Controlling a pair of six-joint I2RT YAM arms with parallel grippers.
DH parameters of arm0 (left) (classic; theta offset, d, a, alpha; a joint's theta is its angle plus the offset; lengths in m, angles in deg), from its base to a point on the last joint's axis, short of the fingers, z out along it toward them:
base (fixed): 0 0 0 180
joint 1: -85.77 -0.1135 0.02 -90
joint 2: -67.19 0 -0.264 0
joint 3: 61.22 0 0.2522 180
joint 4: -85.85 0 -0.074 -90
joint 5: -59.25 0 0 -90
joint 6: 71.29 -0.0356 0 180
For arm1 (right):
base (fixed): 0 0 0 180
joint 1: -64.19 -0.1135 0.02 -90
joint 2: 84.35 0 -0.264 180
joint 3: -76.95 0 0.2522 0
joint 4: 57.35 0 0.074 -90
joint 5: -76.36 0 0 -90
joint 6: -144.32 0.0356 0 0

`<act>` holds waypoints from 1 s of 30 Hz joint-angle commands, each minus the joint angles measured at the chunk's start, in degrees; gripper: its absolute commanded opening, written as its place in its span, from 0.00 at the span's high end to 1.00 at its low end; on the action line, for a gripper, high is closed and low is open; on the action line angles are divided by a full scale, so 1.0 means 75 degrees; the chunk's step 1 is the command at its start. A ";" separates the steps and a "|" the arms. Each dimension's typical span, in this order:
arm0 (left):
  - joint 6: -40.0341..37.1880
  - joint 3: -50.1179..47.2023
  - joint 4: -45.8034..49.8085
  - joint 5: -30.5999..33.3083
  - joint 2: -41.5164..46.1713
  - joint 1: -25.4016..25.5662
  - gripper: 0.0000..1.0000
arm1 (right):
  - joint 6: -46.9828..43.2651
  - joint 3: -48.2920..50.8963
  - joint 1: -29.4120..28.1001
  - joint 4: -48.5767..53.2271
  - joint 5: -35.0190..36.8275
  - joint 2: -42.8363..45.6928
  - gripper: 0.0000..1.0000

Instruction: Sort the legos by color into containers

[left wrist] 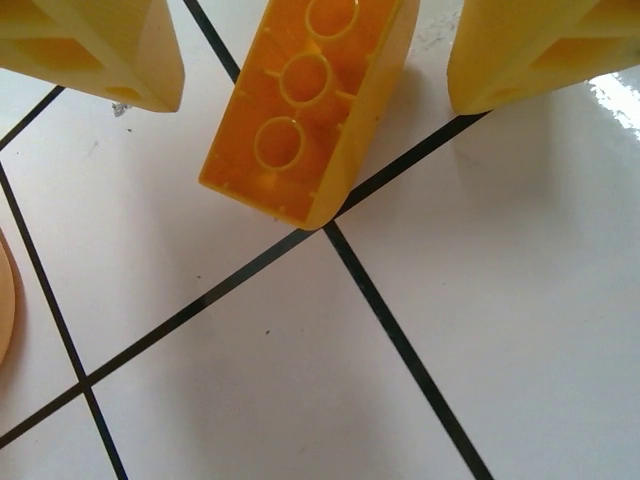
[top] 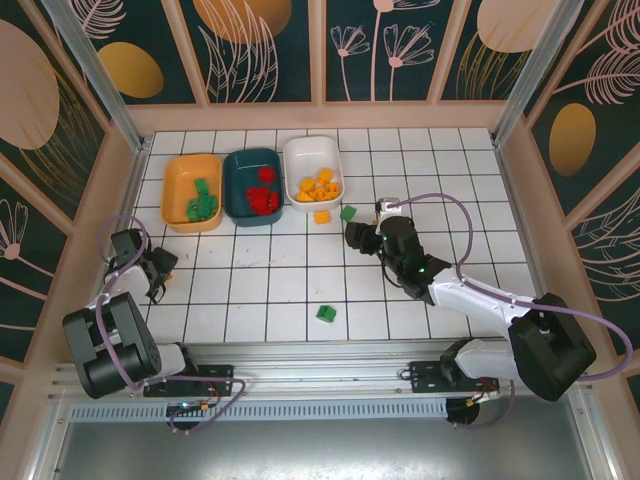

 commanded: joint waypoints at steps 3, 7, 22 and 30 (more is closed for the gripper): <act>-0.0120 0.0173 -0.0315 -0.0195 -0.0364 0.0153 0.41 | 0.0106 0.0001 0.0033 -0.0208 -0.0047 -0.0057 0.32; -0.0102 0.0066 -0.0338 -0.0014 -0.0235 0.0289 0.52 | 0.0082 -0.0002 0.0026 -0.0190 0.0003 -0.0034 0.32; 0.0135 0.0013 -0.0201 -0.0504 0.0676 0.0815 0.79 | 0.0117 0.0028 0.0027 -0.0229 0.0080 -0.0087 0.33; 0.0953 0.1770 0.0128 0.0020 0.0673 0.3857 0.83 | 0.0361 0.0057 0.0206 -0.0155 0.0343 -0.0203 0.33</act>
